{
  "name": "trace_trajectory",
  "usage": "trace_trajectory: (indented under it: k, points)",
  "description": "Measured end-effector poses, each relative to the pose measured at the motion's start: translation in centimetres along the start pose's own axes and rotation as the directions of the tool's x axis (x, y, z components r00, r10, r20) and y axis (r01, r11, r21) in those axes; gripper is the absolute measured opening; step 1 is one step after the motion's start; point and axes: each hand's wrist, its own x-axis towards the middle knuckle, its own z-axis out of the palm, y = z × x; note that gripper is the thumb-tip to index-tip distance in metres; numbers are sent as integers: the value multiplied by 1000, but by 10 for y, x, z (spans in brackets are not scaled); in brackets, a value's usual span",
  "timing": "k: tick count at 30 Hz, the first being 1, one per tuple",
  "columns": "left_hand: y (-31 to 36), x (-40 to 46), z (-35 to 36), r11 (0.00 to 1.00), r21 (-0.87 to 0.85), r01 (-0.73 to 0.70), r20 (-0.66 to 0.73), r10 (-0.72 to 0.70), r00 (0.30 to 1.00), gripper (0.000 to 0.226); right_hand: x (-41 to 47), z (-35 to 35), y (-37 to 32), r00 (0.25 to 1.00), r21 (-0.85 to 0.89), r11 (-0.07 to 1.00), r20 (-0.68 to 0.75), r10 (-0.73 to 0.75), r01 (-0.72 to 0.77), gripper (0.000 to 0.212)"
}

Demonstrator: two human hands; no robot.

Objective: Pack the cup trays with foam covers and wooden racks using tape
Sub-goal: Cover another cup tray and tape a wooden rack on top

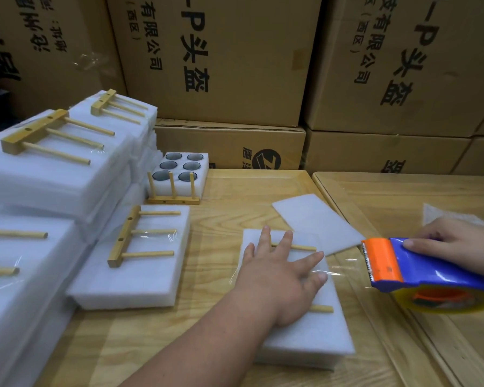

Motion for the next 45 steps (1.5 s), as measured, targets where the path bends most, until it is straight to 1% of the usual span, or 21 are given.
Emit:
trace_trajectory:
  k: [5,7,10,14,21,23,28,31,33,38,41,45]
  points:
    - [2,2,0,999,39,18,18,-19,1000,51,1,2,-13,999,-129,991,28,21,-17,89]
    - [3,2,1,998,59,18,14,-19,1000,53,1,2,-22,998,-205,978,43,45,-35,82]
    - [3,1,0,998,64,20,7,-20,1000,55,5,1,-35,995,-329,943,65,82,-56,67]
    - [4,-1,0,998,55,20,-27,-18,999,53,12,0,-54,990,-449,891,79,114,-66,59]
    - [5,-2,-1,999,37,20,-33,-19,999,51,24,1,-89,982,-610,788,79,169,-86,66]
    - [5,-2,0,999,41,20,-39,-19,999,51,27,4,-101,978,-658,747,79,191,-93,65]
    - [5,-1,2,999,43,23,-58,-20,998,52,37,15,-140,958,-722,684,111,265,-106,52]
    - [4,0,3,999,34,21,-70,-18,997,51,41,22,-162,964,-786,615,108,244,-67,47]
    - [4,0,3,999,27,18,-77,-16,997,51,43,25,-172,967,-809,584,99,236,-60,39]
    - [4,0,3,1000,16,11,-91,-10,996,52,43,34,-179,966,-818,565,49,252,-106,26]
    - [4,0,3,1000,7,5,-72,-4,997,52,37,40,-177,965,-790,592,0,263,-161,27]
    - [4,1,4,1000,6,2,-54,-2,999,53,29,45,-179,968,-787,585,-60,243,-195,25]
